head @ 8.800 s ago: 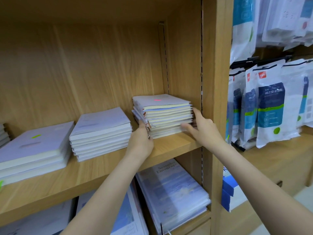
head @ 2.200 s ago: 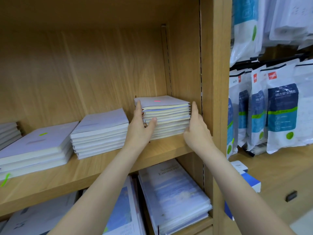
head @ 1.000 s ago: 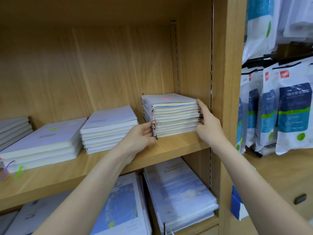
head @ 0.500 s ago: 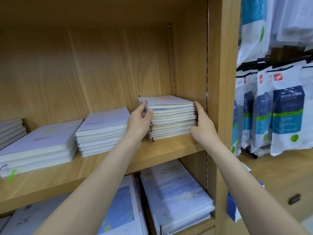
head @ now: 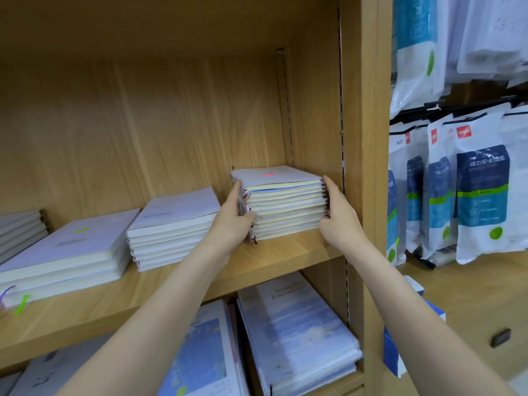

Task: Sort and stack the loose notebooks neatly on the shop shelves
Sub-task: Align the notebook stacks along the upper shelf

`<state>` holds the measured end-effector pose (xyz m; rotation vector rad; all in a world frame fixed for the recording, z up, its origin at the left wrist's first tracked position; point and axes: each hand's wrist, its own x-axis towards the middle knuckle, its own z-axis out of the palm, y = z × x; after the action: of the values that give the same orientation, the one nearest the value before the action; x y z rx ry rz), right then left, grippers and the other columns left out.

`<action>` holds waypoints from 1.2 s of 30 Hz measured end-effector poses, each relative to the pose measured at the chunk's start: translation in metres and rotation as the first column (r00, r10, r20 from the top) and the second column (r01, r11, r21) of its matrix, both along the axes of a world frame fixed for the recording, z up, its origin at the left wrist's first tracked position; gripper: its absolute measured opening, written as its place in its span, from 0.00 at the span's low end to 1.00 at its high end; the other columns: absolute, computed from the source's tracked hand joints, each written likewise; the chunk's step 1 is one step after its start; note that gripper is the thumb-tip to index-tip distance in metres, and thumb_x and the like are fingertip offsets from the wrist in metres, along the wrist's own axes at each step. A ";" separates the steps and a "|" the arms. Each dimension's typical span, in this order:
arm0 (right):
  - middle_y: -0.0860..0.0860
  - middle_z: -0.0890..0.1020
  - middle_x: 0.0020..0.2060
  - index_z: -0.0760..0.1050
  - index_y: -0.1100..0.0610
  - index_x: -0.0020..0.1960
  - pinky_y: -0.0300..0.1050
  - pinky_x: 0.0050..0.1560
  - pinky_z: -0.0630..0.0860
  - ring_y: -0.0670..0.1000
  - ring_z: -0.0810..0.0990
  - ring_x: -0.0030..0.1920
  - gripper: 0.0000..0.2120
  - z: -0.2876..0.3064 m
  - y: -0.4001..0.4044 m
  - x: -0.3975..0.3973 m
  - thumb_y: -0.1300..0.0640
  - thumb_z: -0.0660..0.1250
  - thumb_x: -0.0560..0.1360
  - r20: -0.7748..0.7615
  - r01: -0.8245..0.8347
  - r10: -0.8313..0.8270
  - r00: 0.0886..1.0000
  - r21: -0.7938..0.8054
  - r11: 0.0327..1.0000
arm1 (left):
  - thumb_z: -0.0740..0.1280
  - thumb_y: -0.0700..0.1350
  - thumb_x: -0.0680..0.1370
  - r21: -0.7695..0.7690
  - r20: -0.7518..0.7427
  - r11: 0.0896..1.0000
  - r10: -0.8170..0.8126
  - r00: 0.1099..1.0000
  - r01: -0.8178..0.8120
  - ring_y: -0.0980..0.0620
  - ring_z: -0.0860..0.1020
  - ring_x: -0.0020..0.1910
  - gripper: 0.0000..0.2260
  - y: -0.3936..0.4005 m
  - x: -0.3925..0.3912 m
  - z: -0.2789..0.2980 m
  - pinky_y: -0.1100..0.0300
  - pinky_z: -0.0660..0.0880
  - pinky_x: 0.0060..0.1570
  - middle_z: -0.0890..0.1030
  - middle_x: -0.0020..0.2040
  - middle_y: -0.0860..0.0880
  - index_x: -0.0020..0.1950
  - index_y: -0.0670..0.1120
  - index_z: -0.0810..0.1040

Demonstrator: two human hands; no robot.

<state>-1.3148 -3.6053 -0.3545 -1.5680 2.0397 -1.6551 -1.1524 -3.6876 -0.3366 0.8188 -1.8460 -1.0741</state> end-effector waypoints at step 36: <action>0.50 0.49 0.77 0.53 0.51 0.76 0.51 0.75 0.49 0.54 0.47 0.76 0.37 -0.007 0.003 0.015 0.76 0.53 0.73 -0.518 -0.069 0.041 0.854 -0.034 0.997 | 0.53 0.26 0.76 0.186 -0.017 0.978 -0.089 0.996 0.091 0.52 0.73 0.62 0.35 -0.011 -0.006 -0.016 0.64 0.73 0.52 0.69 0.70 0.48 0.77 0.54 0.52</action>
<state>-1.3001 -3.6023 -0.3614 -2.2699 2.1509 -1.3754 -1.1588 -3.6988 -0.3528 0.8433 -1.8087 -1.3222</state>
